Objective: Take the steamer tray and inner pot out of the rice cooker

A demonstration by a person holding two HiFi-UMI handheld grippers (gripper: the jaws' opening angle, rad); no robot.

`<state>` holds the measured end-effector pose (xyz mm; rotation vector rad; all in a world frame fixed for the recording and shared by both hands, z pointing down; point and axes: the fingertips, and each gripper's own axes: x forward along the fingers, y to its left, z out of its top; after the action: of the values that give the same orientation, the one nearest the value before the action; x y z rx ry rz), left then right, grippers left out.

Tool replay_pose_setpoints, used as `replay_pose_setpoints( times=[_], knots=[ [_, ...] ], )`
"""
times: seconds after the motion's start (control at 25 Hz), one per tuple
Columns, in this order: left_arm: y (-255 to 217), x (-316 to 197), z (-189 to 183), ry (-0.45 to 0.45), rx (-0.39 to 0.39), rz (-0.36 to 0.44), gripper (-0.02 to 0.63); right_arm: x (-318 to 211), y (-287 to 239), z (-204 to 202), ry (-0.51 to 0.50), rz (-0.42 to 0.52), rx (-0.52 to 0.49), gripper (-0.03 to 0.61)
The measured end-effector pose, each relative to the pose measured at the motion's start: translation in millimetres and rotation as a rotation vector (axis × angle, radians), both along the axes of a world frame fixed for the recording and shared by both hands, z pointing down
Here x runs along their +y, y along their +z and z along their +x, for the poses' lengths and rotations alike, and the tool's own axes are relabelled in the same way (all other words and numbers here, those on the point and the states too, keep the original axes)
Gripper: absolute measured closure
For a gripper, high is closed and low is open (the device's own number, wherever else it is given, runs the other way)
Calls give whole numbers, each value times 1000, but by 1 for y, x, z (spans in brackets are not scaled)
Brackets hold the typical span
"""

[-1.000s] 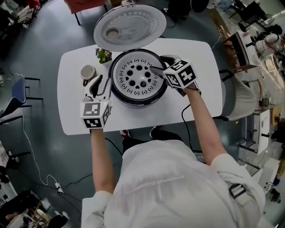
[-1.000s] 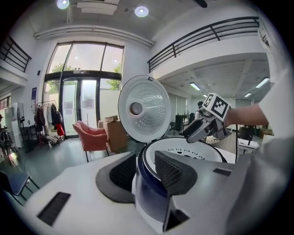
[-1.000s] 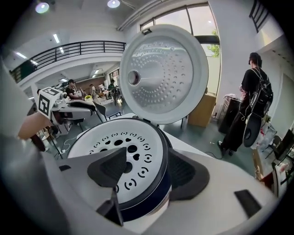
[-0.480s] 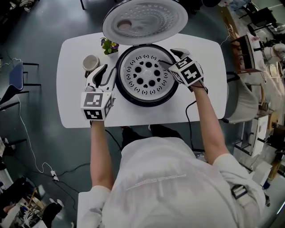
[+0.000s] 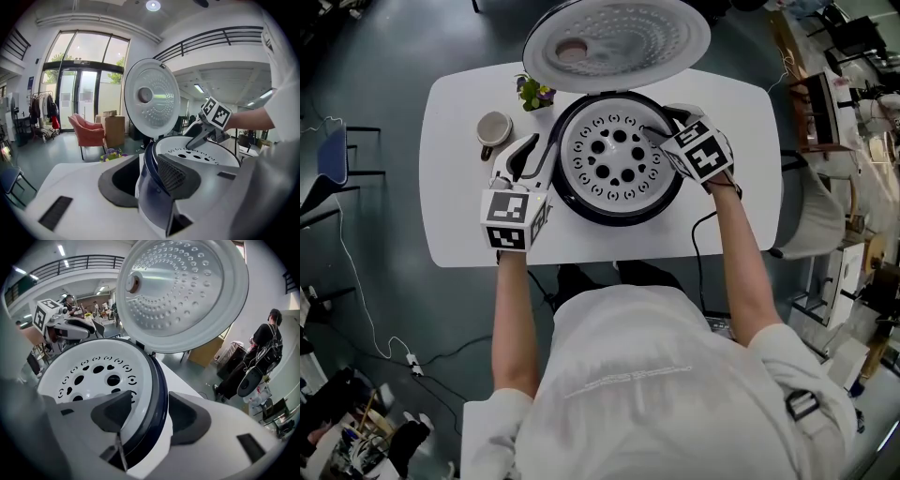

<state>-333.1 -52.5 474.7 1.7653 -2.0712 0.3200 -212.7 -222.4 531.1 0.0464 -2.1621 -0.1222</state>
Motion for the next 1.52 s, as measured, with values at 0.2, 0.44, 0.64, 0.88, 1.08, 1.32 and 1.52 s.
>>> replay_pose_setpoints(
  times=[0.2,0.44,0.64,0.88,1.08,1.32,1.52],
  knots=[
    [6,1,0,-5,15,-4,484,-4,-2,0,20,8,-1,326],
    [1,5,0,-21,15,9,492,-4,-4,2,7,60,23,339],
    [-3,12,-3,-39,18,16,492,-7,-11,2,26,44,-6,341],
    [-2,23,2,-48,23,15,492,-4,-21,6,41,50,-22,347],
    [-5,26,5,-49,11,6,492,-5,-31,10,59,58,-35,360],
    [-7,36,7,-44,-28,-7,492,-7,-44,17,101,84,-72,381],
    [-7,37,9,-43,-21,-1,496,-25,-53,27,188,71,-98,451]
  ],
)
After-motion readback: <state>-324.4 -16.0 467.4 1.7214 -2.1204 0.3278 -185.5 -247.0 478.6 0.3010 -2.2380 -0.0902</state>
